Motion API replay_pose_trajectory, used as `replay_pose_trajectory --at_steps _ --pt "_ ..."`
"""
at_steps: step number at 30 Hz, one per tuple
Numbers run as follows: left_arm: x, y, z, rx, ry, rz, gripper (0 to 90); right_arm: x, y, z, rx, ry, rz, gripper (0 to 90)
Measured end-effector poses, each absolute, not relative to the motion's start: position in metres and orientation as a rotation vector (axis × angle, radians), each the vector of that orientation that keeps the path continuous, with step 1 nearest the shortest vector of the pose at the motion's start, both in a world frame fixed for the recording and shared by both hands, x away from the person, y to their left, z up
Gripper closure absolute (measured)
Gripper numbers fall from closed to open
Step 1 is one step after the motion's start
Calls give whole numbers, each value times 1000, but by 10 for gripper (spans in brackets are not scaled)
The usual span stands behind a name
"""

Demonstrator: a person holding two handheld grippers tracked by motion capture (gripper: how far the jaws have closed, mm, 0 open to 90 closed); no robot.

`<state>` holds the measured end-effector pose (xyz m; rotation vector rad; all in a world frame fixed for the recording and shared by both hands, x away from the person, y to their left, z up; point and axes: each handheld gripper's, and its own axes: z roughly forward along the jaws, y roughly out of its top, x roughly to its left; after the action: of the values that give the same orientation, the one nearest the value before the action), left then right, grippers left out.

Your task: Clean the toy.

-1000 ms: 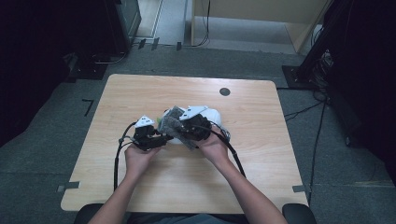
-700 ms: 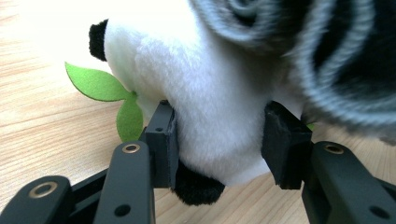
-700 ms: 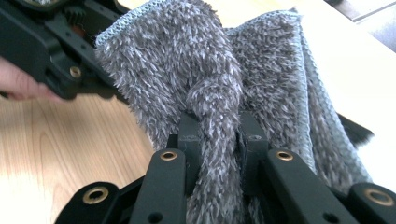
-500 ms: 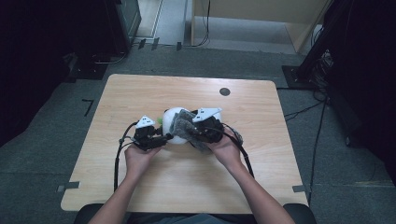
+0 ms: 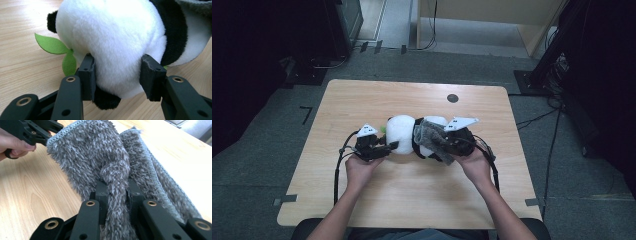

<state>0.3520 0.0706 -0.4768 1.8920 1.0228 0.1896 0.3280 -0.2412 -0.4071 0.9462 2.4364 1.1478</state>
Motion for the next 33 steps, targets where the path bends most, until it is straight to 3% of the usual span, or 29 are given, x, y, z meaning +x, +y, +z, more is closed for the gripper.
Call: replay_pose_trajectory --at_steps 17,33 --pt "352 71 -477 1883 1028 185 525 321 -250 -393 938 2408 1175 774" --pt "351 71 -475 1880 1019 190 527 357 -156 -396 798 2523 1168 772"
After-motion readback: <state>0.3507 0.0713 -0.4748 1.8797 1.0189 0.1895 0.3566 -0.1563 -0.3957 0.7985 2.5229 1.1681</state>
